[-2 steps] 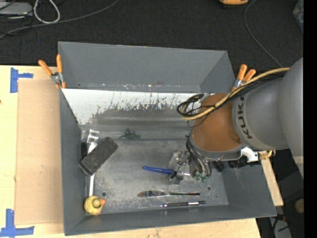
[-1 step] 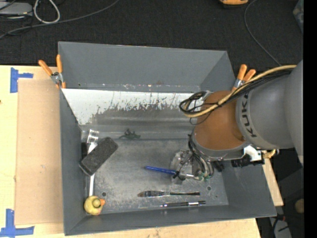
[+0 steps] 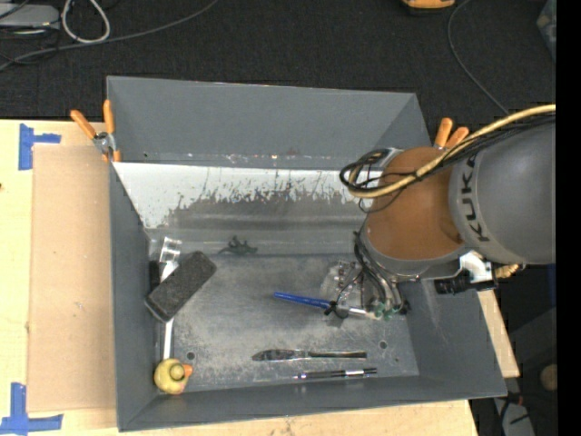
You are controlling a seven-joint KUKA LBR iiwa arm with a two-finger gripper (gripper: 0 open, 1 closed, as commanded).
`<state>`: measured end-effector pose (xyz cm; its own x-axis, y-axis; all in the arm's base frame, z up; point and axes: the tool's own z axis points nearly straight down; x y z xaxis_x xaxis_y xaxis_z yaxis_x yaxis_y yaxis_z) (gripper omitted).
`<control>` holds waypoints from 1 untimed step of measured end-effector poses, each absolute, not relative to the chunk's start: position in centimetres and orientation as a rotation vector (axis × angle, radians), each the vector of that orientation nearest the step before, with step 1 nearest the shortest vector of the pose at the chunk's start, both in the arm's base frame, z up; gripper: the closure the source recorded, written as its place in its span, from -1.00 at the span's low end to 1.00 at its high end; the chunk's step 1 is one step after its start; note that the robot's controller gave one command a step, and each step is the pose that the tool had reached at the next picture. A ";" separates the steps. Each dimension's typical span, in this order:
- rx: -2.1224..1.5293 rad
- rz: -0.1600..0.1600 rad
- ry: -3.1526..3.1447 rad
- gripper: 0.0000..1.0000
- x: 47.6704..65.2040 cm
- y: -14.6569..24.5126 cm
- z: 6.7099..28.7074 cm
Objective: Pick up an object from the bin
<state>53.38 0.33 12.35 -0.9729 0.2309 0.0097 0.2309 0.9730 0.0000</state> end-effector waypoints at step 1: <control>-0.364 -0.002 -3.112 1.00 53.4 0.3 15.4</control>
Offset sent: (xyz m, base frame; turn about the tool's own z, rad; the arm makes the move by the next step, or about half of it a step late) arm 0.0011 -0.0001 0.0241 -0.0004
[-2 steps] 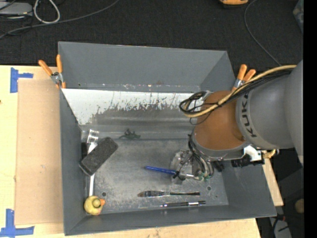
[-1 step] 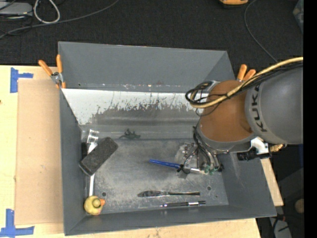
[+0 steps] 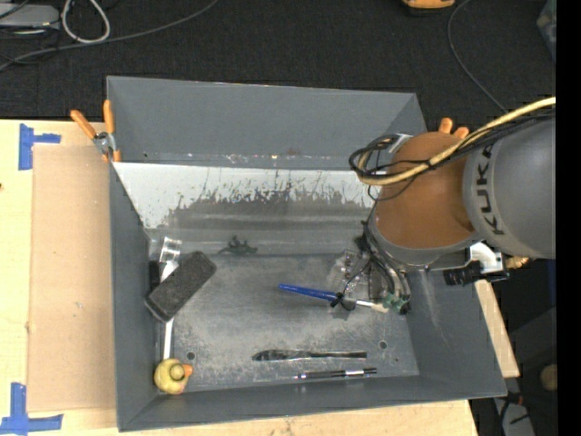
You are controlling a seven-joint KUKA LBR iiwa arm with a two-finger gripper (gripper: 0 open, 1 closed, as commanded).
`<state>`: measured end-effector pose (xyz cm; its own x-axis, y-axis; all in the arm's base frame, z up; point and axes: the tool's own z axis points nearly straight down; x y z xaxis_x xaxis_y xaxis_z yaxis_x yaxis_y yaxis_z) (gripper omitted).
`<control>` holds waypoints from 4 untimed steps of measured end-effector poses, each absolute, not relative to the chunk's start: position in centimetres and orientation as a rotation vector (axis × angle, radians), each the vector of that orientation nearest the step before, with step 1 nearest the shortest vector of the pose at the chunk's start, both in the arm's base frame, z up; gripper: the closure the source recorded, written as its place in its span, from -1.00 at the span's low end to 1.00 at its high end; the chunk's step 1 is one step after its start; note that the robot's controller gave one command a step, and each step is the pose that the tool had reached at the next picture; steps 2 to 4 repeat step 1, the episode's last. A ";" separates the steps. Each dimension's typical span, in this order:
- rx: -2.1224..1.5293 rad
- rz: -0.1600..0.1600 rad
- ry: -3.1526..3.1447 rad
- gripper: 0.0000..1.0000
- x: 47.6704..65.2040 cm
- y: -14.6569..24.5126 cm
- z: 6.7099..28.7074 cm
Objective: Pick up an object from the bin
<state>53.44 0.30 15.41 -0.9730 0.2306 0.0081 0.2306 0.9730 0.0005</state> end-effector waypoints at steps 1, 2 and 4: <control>-0.363 -0.002 -3.112 1.00 53.4 0.3 17.2; -0.363 -0.002 -3.112 1.00 53.4 0.3 17.2; -0.363 -0.002 -3.112 1.00 53.4 0.3 17.2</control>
Offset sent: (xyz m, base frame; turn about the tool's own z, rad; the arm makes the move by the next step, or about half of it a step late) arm -0.0003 0.0001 0.0200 -0.0003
